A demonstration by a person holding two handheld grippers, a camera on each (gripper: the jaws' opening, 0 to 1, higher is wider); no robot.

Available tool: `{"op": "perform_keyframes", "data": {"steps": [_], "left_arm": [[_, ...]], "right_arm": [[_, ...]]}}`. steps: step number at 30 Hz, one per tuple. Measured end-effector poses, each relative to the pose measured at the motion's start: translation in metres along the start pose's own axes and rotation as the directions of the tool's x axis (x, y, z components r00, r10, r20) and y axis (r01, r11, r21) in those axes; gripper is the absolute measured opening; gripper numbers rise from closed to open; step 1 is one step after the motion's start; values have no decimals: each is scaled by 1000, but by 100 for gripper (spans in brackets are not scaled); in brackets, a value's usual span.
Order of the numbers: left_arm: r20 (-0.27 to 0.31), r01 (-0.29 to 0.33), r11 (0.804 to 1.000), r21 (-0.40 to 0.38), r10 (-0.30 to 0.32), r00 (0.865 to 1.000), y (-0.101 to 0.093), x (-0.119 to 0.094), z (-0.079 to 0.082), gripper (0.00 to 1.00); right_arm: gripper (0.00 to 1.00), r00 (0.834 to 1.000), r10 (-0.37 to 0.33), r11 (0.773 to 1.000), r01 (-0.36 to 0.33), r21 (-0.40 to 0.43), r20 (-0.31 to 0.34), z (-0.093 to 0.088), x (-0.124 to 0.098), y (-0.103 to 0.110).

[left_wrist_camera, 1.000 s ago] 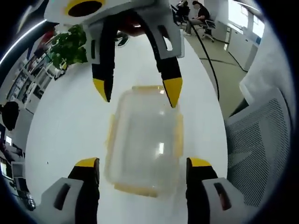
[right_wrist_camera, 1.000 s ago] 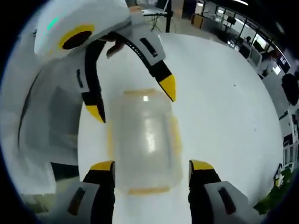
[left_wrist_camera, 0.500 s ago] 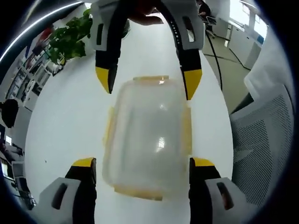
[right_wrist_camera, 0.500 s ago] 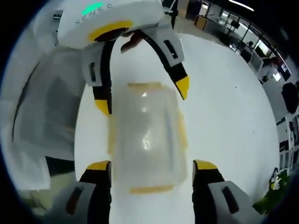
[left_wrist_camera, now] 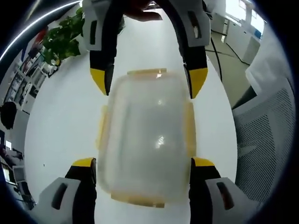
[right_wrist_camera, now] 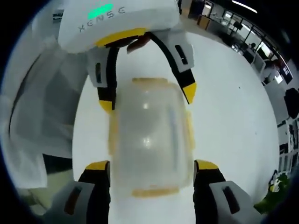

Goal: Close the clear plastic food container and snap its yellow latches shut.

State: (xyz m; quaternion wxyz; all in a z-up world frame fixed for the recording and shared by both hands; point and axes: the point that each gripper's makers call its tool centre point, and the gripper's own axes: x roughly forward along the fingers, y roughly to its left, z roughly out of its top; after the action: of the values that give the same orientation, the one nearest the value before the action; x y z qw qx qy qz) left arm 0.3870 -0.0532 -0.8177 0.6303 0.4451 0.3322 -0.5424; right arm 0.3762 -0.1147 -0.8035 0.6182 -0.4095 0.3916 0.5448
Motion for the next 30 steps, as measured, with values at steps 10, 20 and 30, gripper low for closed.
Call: {"op": "perform_keyframes", "data": {"steps": [10,20,30], "left_arm": [[-1,10,1000,16,-10,1000,2,4,0,84],[-16,19,1000,21,-18,1000,0,5,-1,83],[-30,12,1000,6,-12,999,-4,3,-4,83]], "right_arm": [[72,1000,-8,1000,8,-1,9,-2,2,-2],[72,1000,14,1000,-14,14,14,-1,3,1],[72,1000,18,1000,-18,-2,13,2,5,4]]}}
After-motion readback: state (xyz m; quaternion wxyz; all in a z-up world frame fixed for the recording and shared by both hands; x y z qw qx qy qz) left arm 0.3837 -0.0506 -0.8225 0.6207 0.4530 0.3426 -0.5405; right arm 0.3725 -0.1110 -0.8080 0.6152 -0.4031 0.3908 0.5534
